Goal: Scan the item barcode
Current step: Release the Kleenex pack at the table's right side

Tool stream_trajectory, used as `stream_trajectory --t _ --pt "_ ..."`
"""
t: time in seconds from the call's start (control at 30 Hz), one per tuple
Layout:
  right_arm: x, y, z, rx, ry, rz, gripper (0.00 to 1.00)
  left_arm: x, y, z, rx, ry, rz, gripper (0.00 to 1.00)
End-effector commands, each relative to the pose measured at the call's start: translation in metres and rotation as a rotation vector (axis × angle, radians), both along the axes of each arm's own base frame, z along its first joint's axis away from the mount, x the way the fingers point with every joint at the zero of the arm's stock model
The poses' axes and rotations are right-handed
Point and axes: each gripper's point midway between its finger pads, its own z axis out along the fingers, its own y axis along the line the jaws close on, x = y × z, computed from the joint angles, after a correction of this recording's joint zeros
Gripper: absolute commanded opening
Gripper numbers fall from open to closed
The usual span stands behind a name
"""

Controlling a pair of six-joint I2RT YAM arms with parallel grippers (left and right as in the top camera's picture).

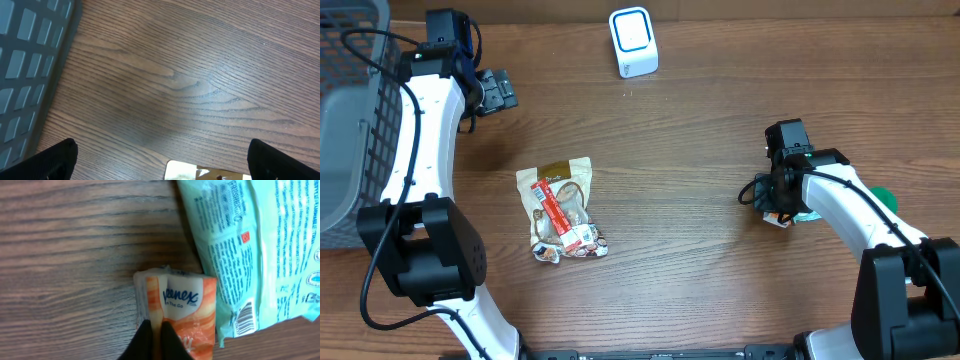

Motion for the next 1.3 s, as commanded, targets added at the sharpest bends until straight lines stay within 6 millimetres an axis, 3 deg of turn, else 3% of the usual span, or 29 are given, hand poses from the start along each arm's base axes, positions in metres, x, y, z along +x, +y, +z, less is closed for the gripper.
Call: stream_trajectory --t 0.0,0.07,0.23,0.47,0.57,0.63,0.7,0.83,1.1,1.27 --pt "0.001 -0.001 0.002 -0.009 -0.012 0.006 0.23 0.001 0.001 0.008 0.002 -0.020 -0.008 1.00" --pt "0.001 -0.001 0.002 -0.010 -0.013 0.006 0.32 0.001 0.001 0.008 0.002 -0.020 -0.008 1.00" --pt "0.006 0.001 0.011 -0.004 -0.020 0.008 0.41 0.001 0.001 0.008 0.002 -0.020 -0.008 1.00" --pt "0.029 0.022 0.053 0.087 -0.059 0.031 0.47 0.001 0.001 0.008 0.002 -0.020 -0.008 1.00" --pt "0.028 0.022 0.062 0.085 -0.047 0.030 0.47 0.001 0.001 0.008 0.002 -0.020 -0.008 1.00" --pt "0.023 0.021 0.061 0.084 -0.026 0.017 0.54 0.001 0.001 0.008 0.002 -0.020 -0.008 1.00" --pt "0.014 0.018 0.059 0.079 0.011 -0.021 0.54 0.001 0.001 0.008 0.001 -0.020 -0.008 1.00" --pt "-0.002 0.014 0.048 0.068 0.058 -0.125 0.39 0.001 0.001 0.008 0.001 -0.020 -0.008 1.00" --pt "-0.007 0.011 0.025 0.056 0.049 -0.129 0.36 0.001 0.001 0.008 0.002 -0.020 -0.008 1.00" --pt "-0.004 0.002 0.017 0.008 0.019 -0.133 0.18 0.001 0.001 0.008 0.001 -0.020 -0.009 1.00"
